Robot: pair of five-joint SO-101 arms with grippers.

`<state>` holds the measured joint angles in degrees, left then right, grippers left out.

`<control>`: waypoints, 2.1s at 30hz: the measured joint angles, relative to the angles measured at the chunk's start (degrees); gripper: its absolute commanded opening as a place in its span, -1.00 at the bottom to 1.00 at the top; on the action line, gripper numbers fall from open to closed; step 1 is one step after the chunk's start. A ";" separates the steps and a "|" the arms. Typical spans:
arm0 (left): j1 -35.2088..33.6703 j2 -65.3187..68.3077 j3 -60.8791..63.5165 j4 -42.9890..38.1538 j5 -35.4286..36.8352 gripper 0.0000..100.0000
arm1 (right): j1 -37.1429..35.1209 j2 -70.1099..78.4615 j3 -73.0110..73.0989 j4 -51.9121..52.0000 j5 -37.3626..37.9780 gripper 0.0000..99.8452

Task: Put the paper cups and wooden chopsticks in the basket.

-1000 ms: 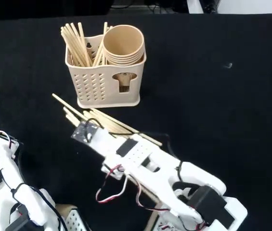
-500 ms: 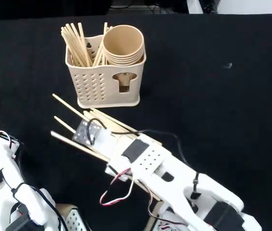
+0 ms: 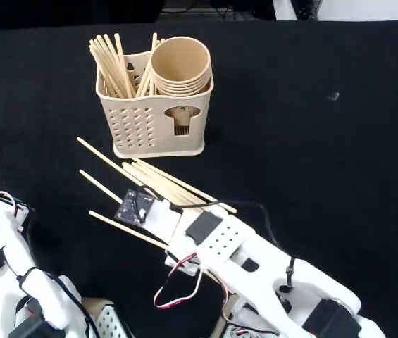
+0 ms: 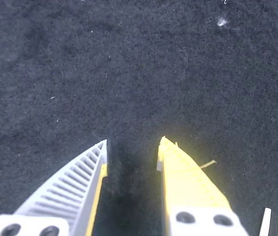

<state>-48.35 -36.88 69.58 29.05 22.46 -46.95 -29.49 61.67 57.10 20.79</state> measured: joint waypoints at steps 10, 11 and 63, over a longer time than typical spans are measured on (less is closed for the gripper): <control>0.00 0.00 0.00 0.00 0.00 -0.65 | -3.60 9.23 -4.22 -13.10 -4.31 -0.58; 0.00 0.00 0.00 0.00 0.00 -0.65 | -3.60 11.87 -6.07 -13.27 -4.48 -0.58; 0.00 0.00 0.00 0.00 0.00 -0.65 | 5.10 -1.41 -44.84 -6.77 -4.92 -0.98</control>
<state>-48.35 -36.88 69.58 29.05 22.46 -41.85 -30.90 16.84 50.33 15.87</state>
